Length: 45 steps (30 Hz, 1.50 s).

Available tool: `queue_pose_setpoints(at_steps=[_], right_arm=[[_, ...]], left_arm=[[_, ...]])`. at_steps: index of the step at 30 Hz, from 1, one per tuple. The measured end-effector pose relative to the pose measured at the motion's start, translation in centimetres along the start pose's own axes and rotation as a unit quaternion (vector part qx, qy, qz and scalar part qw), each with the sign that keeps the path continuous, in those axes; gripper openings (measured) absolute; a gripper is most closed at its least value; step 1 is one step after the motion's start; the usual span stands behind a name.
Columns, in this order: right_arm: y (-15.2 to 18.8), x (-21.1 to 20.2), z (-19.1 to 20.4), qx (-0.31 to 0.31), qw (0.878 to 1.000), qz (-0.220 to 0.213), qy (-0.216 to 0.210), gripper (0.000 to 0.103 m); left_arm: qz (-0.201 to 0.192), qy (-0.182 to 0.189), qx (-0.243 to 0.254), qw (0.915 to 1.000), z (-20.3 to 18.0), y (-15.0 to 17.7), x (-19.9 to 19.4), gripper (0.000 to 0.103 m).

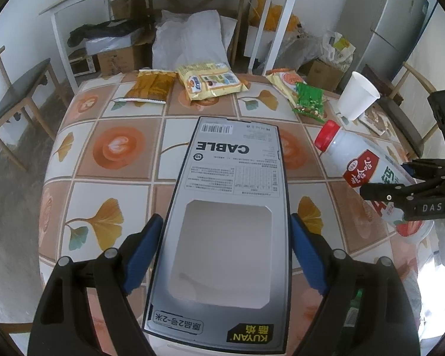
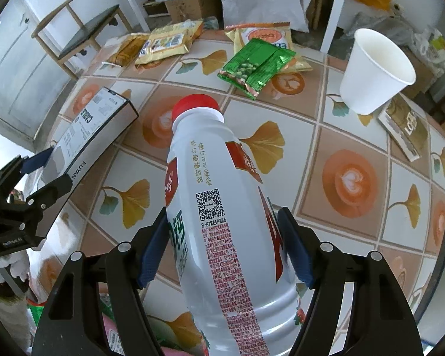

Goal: Collect trash
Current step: 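Carry the CABLE box and milk bottle in both grippers to the blue wastebasket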

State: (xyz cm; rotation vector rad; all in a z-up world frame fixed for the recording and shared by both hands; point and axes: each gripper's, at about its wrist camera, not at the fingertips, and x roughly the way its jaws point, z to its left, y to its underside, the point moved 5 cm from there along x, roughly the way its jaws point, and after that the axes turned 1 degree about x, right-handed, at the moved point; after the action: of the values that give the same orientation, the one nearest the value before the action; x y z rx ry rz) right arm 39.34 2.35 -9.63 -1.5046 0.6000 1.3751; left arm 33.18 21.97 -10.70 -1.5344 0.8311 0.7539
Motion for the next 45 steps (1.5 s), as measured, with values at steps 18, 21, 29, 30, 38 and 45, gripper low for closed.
queue_pose_setpoints(at_steps=[18,21,29,30,38,45], right_arm=[[2.2,-7.3,0.0,0.033,0.996,-0.069,-0.034,0.068],[3.2,-9.7,-0.3,0.039,0.994,-0.092,-0.035,0.068],[8.0,-16.8,-2.8,0.065,0.985,-0.16,-0.029,0.068],[9.0,-17.7,-3.4,0.073,0.983,-0.167,-0.027,0.068],[16.9,-23.9,-7.8,0.121,0.967,-0.225,0.003,0.068],[27.0,-27.5,-13.0,0.199,0.944,-0.261,0.041,0.068]], left_arm=[[-0.078,0.015,-0.018,0.9967,0.6,0.0,-8.8,0.082],[-0.099,0.022,-0.015,0.9947,0.3,0.0,-11.4,0.082],[-0.146,0.056,0.002,0.9877,-3.0,0.2,-17.6,0.082],[-0.152,0.065,0.005,0.9863,-3.8,0.2,-18.3,0.082],[-0.159,0.158,0.043,0.9737,-13.1,2.4,-22.1,0.082],[-0.12,0.246,0.099,0.9567,-24.9,5.1,-21.9,0.082]])
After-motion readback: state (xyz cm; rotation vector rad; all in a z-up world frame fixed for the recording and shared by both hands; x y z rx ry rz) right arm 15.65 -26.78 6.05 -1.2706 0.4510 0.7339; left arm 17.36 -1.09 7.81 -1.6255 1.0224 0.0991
